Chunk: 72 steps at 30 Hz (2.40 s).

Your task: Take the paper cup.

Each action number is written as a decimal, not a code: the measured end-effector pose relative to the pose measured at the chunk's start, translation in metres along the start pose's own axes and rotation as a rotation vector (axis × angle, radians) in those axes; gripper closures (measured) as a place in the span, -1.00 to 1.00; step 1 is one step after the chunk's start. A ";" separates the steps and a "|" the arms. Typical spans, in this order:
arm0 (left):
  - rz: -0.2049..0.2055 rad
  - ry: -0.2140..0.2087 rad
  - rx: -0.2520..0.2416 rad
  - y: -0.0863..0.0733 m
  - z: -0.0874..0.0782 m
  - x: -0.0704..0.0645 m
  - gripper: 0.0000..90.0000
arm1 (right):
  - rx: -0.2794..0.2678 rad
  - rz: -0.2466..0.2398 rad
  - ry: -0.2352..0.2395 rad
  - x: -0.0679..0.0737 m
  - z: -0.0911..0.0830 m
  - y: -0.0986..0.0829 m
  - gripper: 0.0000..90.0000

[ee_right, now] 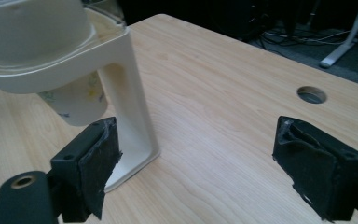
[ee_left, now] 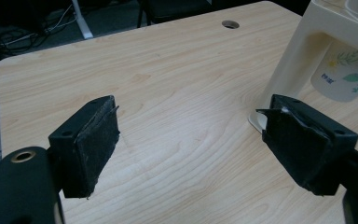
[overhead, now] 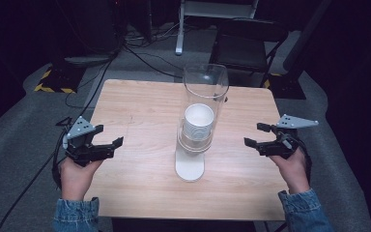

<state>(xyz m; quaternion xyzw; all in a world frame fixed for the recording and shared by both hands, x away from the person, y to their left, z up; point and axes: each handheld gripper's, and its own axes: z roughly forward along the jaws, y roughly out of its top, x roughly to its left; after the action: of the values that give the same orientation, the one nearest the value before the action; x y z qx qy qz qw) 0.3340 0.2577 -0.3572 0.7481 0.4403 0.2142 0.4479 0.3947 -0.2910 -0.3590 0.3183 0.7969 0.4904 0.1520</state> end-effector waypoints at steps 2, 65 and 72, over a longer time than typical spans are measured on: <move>0.000 -0.001 0.001 0.000 0.000 0.000 -0.60 | 0.012 -0.011 0.019 0.005 0.007 0.001 -0.66; -0.033 -0.004 0.003 -0.009 -0.001 0.005 -0.60 | -0.096 -0.124 0.175 0.097 0.132 -0.008 -0.35; -0.022 -0.002 0.004 -0.008 -0.001 0.004 -0.60 | -0.091 -0.134 0.175 0.097 0.131 -0.009 -0.31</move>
<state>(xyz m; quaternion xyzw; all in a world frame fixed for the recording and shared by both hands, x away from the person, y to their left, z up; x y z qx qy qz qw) 0.3319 0.2629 -0.3638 0.7443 0.4484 0.2077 0.4492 0.3914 -0.1408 -0.4220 0.2132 0.8035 0.5407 0.1287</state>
